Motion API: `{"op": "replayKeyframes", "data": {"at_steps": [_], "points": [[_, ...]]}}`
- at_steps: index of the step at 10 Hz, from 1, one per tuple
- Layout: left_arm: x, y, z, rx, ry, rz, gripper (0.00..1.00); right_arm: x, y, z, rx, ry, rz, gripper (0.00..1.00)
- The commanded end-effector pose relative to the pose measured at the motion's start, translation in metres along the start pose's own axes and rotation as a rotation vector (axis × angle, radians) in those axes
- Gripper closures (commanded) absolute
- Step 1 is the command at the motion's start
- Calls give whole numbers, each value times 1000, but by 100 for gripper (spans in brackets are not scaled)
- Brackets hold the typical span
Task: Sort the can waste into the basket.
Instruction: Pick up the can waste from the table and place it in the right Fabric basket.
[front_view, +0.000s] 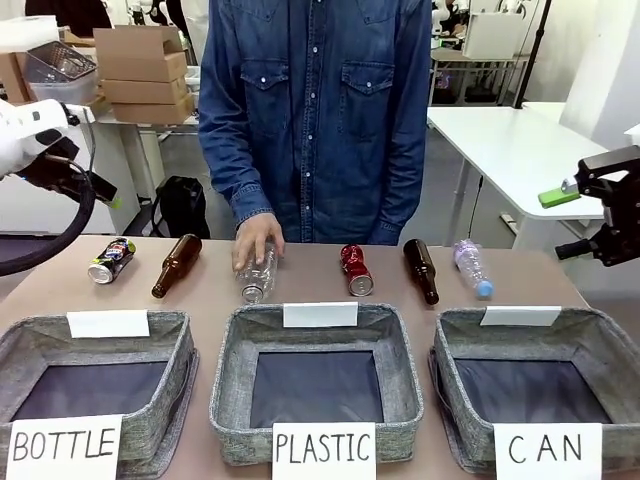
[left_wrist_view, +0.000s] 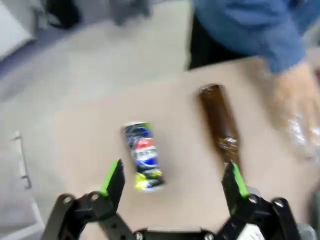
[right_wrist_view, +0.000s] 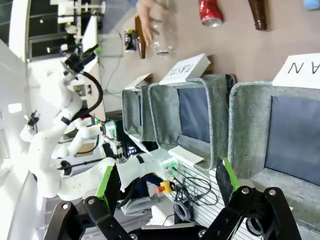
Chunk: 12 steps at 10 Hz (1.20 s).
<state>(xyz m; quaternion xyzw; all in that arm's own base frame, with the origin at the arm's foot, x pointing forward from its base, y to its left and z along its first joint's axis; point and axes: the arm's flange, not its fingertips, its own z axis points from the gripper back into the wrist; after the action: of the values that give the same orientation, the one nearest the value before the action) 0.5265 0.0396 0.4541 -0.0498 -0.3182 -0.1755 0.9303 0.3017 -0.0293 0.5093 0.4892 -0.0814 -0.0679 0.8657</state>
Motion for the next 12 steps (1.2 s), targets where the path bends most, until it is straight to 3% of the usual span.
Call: {"op": "replayKeyframes", "data": {"at_steps": [1, 3, 5, 7, 8, 12], "points": [[3, -10, 1, -153, 26, -43, 0, 4, 2, -1, 28, -6, 27, 0], [3, -10, 1, -153, 26, -43, 0, 4, 2, -1, 28, -6, 27, 0], [9, -3, -17, 19, 64, 15, 0, 4, 2, -1, 28, -6, 27, 0], [6, -1, -32, -129, 180, -47, 0, 4, 2, -1, 28, -6, 27, 0], [0, -6, -19, -45, 67, -21, 0, 4, 2, -1, 28, -6, 27, 0], [-20, 16, -39, -153, 134, 6, 0, 1, 1, 1, -2, -2, 3, 0]]}}
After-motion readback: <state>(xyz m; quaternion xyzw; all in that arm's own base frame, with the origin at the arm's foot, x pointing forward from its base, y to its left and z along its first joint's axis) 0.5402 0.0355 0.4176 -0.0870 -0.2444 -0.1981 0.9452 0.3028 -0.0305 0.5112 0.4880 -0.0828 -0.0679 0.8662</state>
